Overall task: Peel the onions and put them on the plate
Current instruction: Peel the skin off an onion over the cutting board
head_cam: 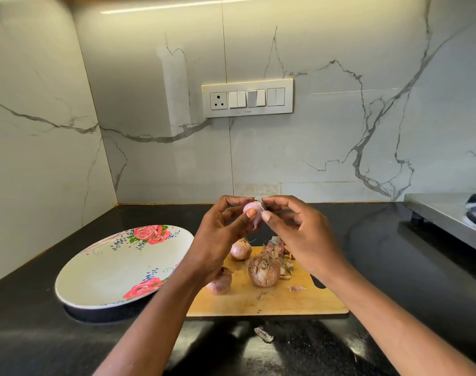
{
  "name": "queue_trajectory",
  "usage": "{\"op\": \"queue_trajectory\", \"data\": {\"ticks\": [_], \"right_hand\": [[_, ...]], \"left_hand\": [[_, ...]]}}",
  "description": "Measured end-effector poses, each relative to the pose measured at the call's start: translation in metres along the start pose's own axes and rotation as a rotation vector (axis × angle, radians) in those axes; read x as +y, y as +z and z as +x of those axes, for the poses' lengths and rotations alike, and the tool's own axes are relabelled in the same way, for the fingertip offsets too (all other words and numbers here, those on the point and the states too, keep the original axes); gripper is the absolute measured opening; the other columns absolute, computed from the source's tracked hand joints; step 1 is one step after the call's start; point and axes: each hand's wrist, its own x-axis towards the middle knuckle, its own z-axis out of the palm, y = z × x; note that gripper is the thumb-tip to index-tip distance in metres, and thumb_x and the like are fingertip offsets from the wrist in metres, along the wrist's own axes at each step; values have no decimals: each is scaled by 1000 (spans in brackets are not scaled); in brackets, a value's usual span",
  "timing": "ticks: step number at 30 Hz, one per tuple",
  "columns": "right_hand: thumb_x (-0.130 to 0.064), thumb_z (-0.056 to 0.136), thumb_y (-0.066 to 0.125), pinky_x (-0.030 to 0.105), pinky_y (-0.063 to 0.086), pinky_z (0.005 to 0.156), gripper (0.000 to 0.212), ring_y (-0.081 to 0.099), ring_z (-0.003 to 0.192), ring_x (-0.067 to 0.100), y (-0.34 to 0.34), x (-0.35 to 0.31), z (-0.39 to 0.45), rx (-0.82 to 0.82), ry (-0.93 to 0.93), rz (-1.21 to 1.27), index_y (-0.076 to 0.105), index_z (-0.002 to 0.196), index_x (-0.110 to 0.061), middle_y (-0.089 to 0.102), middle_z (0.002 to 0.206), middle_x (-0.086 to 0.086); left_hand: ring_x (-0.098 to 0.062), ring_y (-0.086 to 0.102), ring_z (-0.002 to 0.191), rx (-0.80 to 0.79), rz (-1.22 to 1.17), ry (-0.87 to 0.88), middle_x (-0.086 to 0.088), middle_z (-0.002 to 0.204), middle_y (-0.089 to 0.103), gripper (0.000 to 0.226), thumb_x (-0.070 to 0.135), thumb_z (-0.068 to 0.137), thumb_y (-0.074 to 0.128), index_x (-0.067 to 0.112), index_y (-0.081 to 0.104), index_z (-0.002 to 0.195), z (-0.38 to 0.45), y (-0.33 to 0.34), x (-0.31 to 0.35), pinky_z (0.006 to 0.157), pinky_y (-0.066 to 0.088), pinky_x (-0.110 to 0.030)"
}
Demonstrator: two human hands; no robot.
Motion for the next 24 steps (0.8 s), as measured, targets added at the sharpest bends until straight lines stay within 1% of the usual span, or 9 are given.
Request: {"op": "queue_trajectory", "data": {"ticks": [3,7,10,13,16,20,24], "right_hand": [[-26,88,76,22,60,75,31,71,94,-1,0,0,0,-3,-5,-6,72,119,-24,75,104,-11],[-21,88,75,28,62,80,25,73,90,3,0,4,0,52,-85,-63,76,113,-18,77,100,-9],[-12,89,77,28,62,74,14,74,81,3,0,5,-2,94,-135,-116,77,103,-12,78,92,-6],[-8,85,79,26,61,66,9,73,73,3,4,4,-3,149,-157,-160,75,93,-8,76,83,-6],[-9,82,81,21,59,60,9,71,69,0,7,1,-2,208,-182,-209,73,86,-9,75,77,-6],[-12,81,81,21,57,58,11,70,66,3,8,-3,-3,235,-189,-238,71,82,-10,73,74,-6],[-12,80,82,19,56,56,13,70,64,3,6,-4,-3,256,-201,-246,70,82,-11,72,73,-7]], "left_hand": [[-23,71,109,21,-7,0,-6,117,72,33,32,85,70,18,69,116,1,1,1,94,58,-40],[-25,71,108,16,-11,-4,-10,114,73,33,30,84,73,17,72,114,0,0,1,94,58,-40],[-24,73,102,34,19,5,-9,107,75,34,27,81,76,14,72,112,0,1,0,93,59,-41],[-22,74,100,54,42,26,-7,104,76,36,29,78,77,12,72,110,-2,5,-2,94,59,-42],[-20,72,103,64,61,35,-4,106,75,38,33,76,78,13,72,109,-2,7,-3,94,59,-43],[-18,68,114,52,63,33,2,111,75,40,37,76,76,18,73,111,-2,6,-3,94,59,-41],[-21,69,114,26,0,7,-3,114,75,39,33,79,75,16,71,113,-3,8,-2,94,58,-39]]}}
